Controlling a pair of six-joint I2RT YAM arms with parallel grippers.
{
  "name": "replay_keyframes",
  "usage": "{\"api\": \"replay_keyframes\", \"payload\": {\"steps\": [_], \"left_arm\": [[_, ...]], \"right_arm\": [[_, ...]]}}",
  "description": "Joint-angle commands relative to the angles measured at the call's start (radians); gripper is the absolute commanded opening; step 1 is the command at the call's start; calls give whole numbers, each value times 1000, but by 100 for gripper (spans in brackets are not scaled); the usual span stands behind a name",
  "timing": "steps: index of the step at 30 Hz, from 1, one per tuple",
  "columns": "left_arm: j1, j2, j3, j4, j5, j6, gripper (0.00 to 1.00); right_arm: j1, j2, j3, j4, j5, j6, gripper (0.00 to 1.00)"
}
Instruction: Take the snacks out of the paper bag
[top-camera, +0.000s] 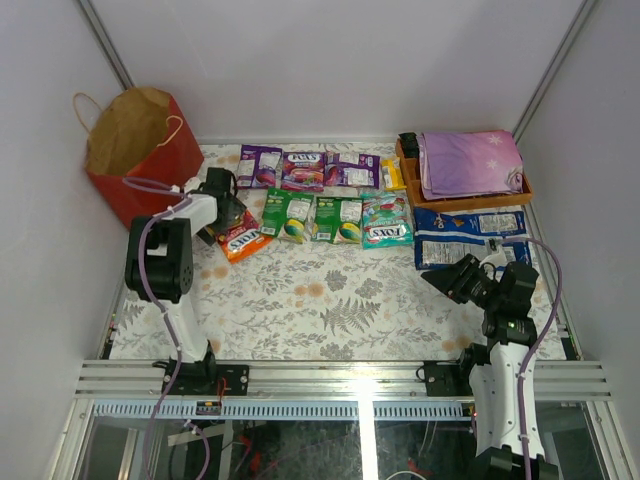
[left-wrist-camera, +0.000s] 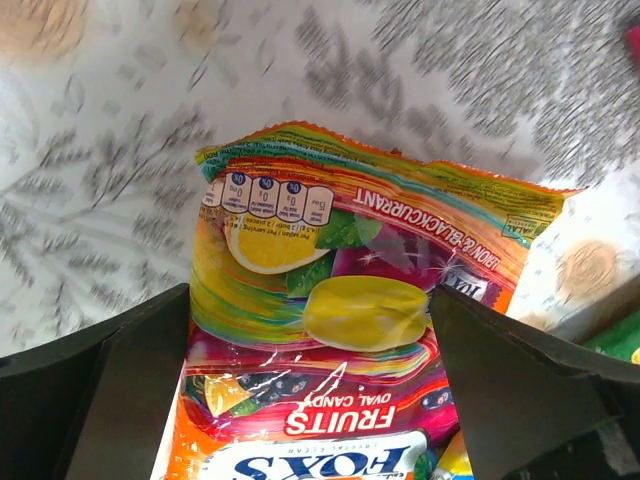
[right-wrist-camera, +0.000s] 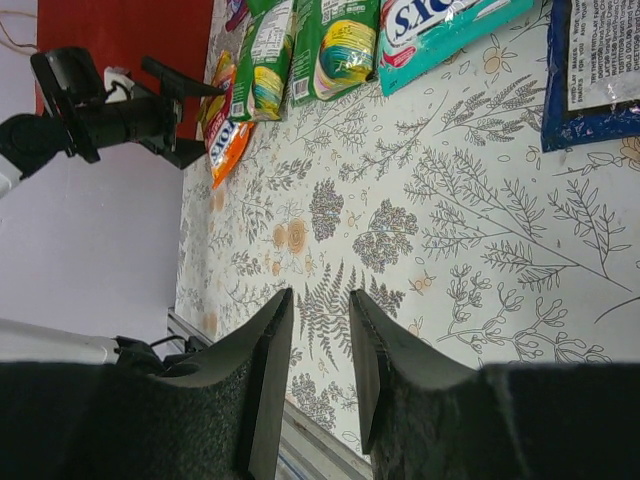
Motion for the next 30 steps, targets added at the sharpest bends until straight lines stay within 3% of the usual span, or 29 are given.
{"api": "replay_keyframes", "payload": {"steps": [1,6,10,14,17,23,25,28,30], "left_arm": [[16,124,145,-75,-88,143,100],[20,200,256,-44,-161,383,100],[18,175,228,96,-92,643,100],[17,166,272,74,-253,788,100],[12,76,264,89,-327,815,100],[0,-111,267,-70,-115,482,100],[-12,-149,223,-115,-114,324,100],[-23,-226,68,-109,-91,54,100],[-24,-266,-54,-23,-1,-57,100]], "right_arm": [[8,1,5,26,-27,-23,37],[10,6,0,31,-29,-25,37],[9,8,-2,37,-30,-26,37],[10,9,-8,50,-33,-21,37],[10,10,-16,63,-29,-17,37],[26,3,54,-34,62,-114,36],[29,7,54,-26,55,-102,36],[34,2,52,-36,54,-108,36],[37,-3,43,-33,55,-106,36]]}}
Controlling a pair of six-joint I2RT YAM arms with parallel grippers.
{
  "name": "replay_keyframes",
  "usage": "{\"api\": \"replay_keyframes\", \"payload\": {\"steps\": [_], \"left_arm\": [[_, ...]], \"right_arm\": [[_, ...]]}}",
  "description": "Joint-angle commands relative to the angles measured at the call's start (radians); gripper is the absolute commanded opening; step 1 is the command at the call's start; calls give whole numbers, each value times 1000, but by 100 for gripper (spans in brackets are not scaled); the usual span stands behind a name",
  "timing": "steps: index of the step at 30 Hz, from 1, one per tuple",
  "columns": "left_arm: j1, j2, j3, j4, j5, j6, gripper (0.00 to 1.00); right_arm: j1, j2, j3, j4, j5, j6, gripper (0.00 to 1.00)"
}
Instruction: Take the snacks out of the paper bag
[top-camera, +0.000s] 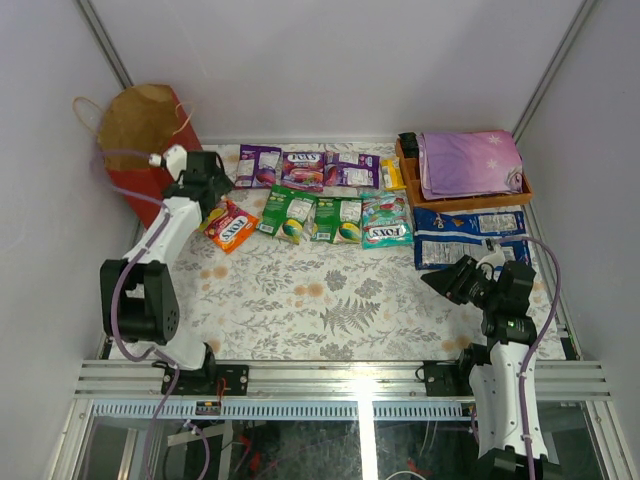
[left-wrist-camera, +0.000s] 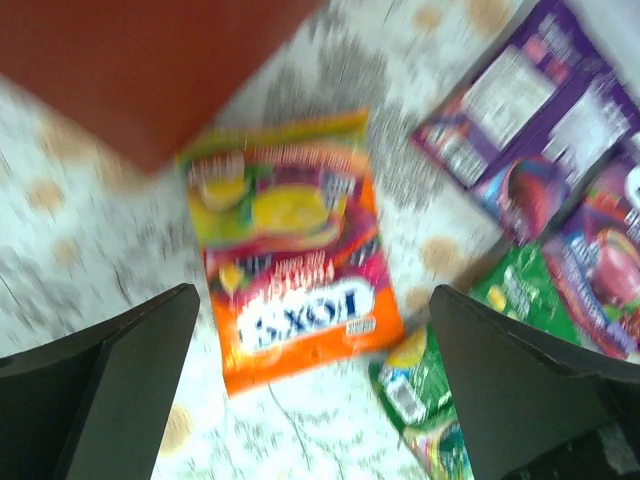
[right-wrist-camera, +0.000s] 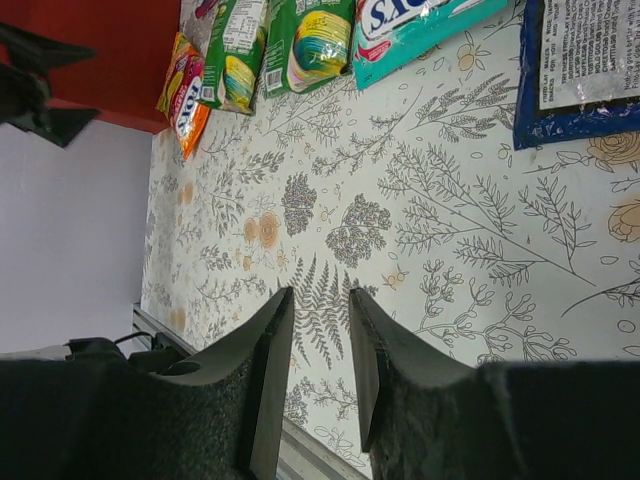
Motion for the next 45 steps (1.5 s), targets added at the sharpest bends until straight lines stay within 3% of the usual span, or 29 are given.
{"api": "replay_keyframes", "payload": {"steps": [1,5,11,24,31,35,38,41,43,45], "left_arm": [[-13,-35,-236,30,147,-409,100],[-75,-15,-308,57,102,-565,100],[-191,45,-347,84,-39,-664,100],[-188,35,-569,296,-87,-867,83],[-148,30,-598,369,-60,-925,75],[-124,34,-605,402,-47,-926,64],[-98,38,-611,421,-32,-908,50],[-84,24,-626,445,-17,-871,29],[-77,9,-629,444,-14,-849,2],[-71,-5,-626,433,-14,-816,0]], "right_arm": [[11,-11,27,7,2,-23,36],[13,-12,25,11,-2,-18,36],[15,-16,18,2,-5,-25,36],[14,-3,-5,7,-9,-40,36],[14,-7,-4,0,-11,-45,36],[14,-6,-4,1,-12,-46,36],[16,-6,-6,1,-14,-46,36],[16,-5,-8,6,-16,-45,36],[16,-5,-12,10,-19,-44,36],[16,-4,-15,15,-24,-41,36]]}}
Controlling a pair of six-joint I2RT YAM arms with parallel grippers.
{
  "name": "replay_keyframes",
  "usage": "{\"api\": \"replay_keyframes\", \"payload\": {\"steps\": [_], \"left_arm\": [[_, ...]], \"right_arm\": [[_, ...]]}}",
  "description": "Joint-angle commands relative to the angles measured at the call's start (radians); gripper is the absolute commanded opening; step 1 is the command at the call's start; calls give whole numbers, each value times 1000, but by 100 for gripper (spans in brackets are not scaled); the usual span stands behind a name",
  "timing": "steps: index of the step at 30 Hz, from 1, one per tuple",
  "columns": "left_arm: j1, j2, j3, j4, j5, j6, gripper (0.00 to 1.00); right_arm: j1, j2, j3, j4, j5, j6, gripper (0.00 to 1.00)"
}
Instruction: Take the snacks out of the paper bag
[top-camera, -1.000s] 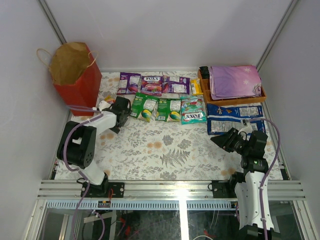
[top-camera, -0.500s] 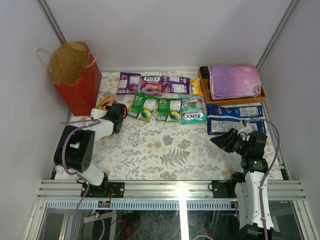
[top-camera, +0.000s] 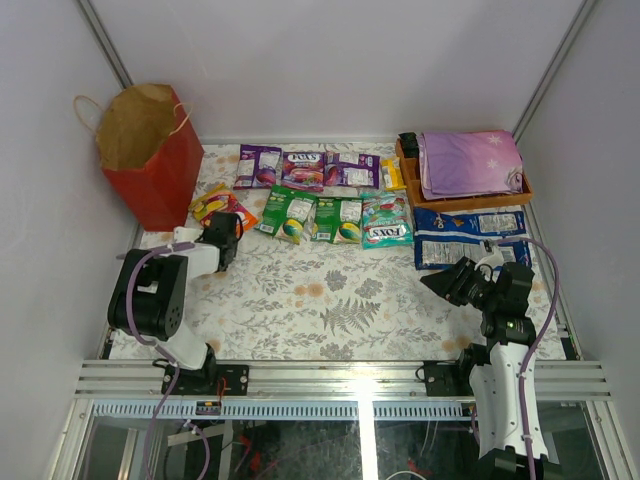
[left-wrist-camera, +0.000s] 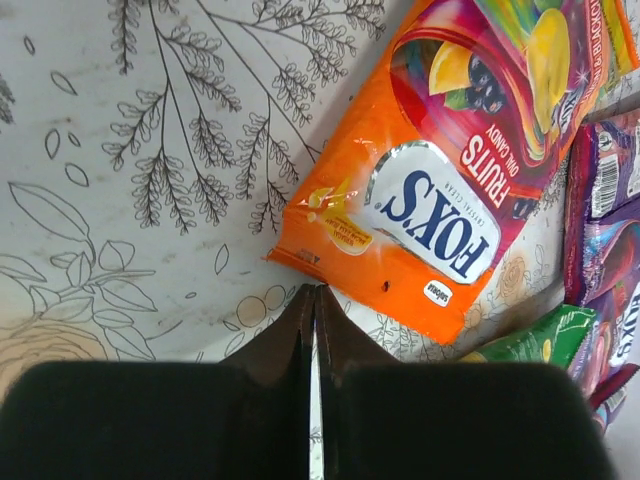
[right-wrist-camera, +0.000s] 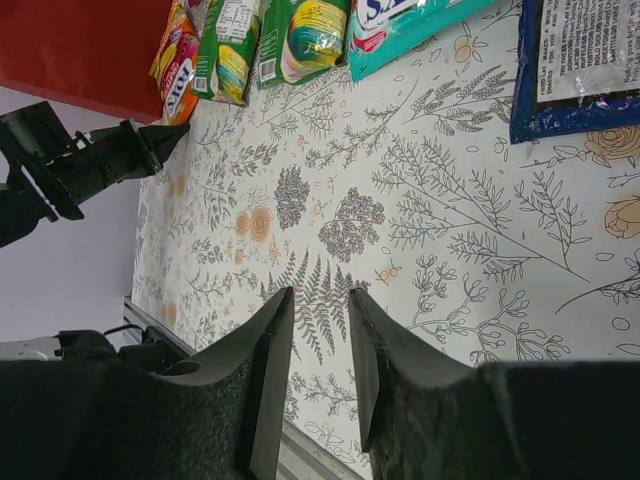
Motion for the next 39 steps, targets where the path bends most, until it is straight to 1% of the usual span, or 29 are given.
{"api": "replay_keyframes", "payload": {"steps": [1,6,11,14,15,16,17,19,22,23,24,27,30,33,35,39], "left_arm": [[15,-22,-15,-8,0,91,0],[15,-82,-27,2,24,242,0],[15,-166,-43,-56,5,367,0],[15,-183,9,-111,35,487,0],[15,-174,41,-140,50,535,6],[15,-156,87,-181,63,589,13],[14,-127,138,-228,62,631,23],[14,-65,235,-307,33,696,45],[14,22,351,-380,-28,732,69],[15,49,387,-402,-49,732,75],[15,78,427,-427,-73,732,77],[15,187,564,-517,-150,741,78],[19,287,671,-585,-216,792,80],[37,355,724,-586,-211,848,80],[54,385,758,-571,-180,888,80],[77,430,818,-572,-162,941,80]], "right_arm": [[9,1,-3,27,-25,-12,36],[9,-1,-5,28,-28,-9,36],[9,-4,-11,35,-31,-3,36],[9,-6,-14,41,-32,3,36],[9,-6,-14,41,-32,4,36],[9,-7,-13,41,-34,5,36],[9,-7,-14,41,-34,5,36],[10,-8,-16,42,-34,6,36],[11,-8,-16,45,-37,9,36],[11,-8,-14,42,-37,7,36],[11,-9,-12,37,-36,5,36],[11,-10,-7,23,-33,-5,36],[13,-9,-7,21,-33,-9,36],[12,-6,-7,22,-32,-11,36],[14,-1,-5,22,-34,-13,36],[14,2,-6,21,-35,-16,36]]}}
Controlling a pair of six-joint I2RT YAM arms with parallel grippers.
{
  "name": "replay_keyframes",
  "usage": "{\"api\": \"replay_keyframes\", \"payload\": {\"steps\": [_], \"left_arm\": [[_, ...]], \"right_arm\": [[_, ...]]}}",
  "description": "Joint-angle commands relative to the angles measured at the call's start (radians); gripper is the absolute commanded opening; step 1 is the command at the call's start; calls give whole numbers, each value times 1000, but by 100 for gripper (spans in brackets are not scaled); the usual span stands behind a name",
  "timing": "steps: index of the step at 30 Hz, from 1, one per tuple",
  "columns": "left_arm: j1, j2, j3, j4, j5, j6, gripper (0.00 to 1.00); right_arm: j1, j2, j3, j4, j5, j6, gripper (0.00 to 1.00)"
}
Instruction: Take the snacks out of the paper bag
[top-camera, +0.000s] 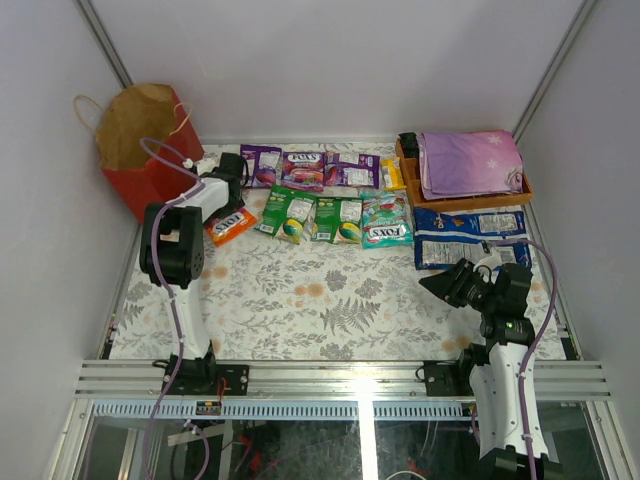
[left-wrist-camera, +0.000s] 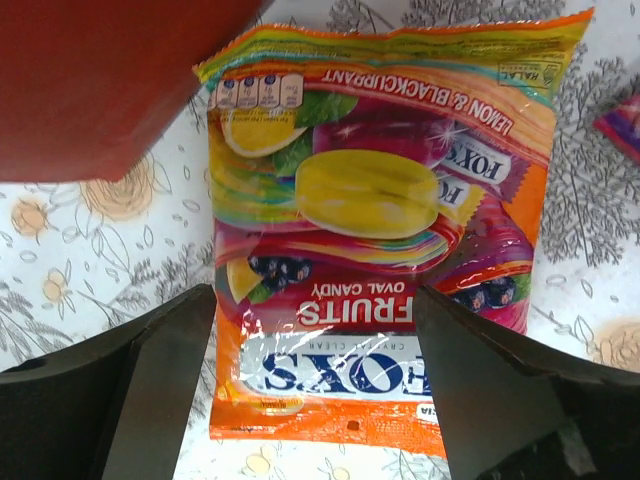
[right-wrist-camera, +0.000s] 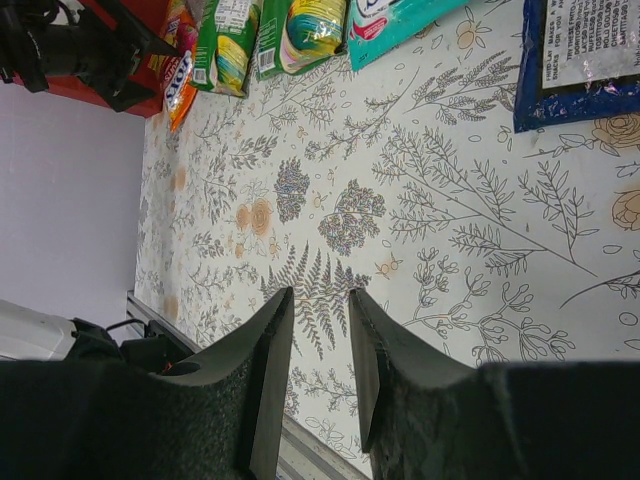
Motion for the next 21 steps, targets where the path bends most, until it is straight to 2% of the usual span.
{"api": "replay_keyframes", "payload": {"steps": [1,7,14,17,21], "left_arm": [[33,30,74,-26,-17,99,80],[38,14,0,17,122,132,80],[28,-135,-283,160,290,174,79],[-5,-182,-357,184,313,186,79],[-55,-233,-403,205,276,236,77]], "right_arm": [[9,2,9,20,-25,-18,36],[9,14,8,33,-27,-19,36],[12,8,6,30,-33,-19,37],[13,3,2,35,-35,-15,36],[17,-8,-1,30,-46,-10,36]]}}
